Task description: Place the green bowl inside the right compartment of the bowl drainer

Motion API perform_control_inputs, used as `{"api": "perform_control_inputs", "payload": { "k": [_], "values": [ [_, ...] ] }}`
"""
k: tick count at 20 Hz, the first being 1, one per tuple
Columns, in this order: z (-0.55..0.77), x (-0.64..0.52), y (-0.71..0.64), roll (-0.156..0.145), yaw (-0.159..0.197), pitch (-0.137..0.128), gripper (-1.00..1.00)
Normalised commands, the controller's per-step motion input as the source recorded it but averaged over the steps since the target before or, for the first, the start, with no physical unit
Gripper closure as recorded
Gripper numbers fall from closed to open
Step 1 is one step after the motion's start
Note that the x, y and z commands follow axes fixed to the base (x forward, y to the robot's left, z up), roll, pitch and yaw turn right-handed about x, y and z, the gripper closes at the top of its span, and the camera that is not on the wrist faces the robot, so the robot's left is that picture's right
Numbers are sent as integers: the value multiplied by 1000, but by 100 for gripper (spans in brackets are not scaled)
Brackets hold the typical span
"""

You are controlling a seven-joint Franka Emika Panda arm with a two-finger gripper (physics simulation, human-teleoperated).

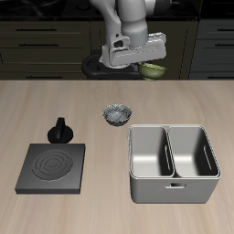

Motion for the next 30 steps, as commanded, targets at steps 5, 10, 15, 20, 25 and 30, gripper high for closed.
{"api": "perform_control_inputs", "payload": {
  "k": [5, 10, 15, 20, 25, 30],
  "values": [
    [18, 126, -45, -14, -1, 14, 100],
    [233, 335, -79, -30, 33, -13, 100],
    [355, 530, -219, -65, 7, -11, 100],
    [146, 410, -24, -4, 9, 22, 100],
    [27, 387, 0, -20, 4, 26, 100],
    [25, 466, 61, -23, 22, 32, 100]
  ]
}}
